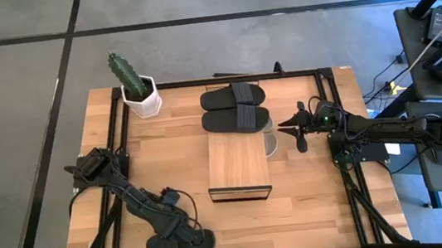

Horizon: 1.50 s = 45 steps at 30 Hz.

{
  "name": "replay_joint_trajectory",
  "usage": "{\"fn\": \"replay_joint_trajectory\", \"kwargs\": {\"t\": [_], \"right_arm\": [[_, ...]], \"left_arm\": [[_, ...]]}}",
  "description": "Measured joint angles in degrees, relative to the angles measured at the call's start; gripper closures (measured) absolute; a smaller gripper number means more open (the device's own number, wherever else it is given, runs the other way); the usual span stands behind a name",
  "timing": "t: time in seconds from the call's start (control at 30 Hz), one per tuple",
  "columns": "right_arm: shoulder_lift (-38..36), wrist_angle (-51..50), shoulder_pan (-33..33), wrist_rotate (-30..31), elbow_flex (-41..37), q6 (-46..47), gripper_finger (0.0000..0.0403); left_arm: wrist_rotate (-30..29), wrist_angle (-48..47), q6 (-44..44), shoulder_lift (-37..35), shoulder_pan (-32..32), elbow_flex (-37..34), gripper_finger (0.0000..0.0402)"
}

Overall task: Pick and place slides into the shelf
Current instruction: Put the black slipper on the shelf

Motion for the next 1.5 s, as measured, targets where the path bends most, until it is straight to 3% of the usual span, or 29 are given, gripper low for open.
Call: {"fn": "replay_joint_trajectory", "kwargs": {"t": [0.47,0.63,0.8,1.23,1.33,1.5], "right_arm": [[0.0,0.0,0.0,0.0,0.0,-0.1,0.0323],[0.0,0.0,0.0,0.0,0.0,-0.1,0.0323],[-0.01,0.0,-0.02,0.0,0.0,-0.1,0.0323],[-0.02,0.0,0.0,0.0,0.0,-0.1,0.0323],[-0.02,0.0,0.0,0.0,0.0,-0.08,0.0323],[-0.02,-0.01,0.0,0.0,0.01,-0.01,0.0323]], "left_arm": [[0.04,-1.05,0.02,0.0,0.02,0.0,0.0392],[-0.15,-1.27,-0.04,0.0,0.59,0.0,0.0394],[-4.18,-7.16,-1.21,-0.24,1.77,1.8,0.0397],[-12.58,-7.1,4.04,-8.64,2.7,8.61,0.0399],[-11.9,-7.12,8.62,-9.94,2.65,10.8,0.0399],[-5.4,-6.75,15.54,-11.12,2.34,15.68,0.0399]]}}
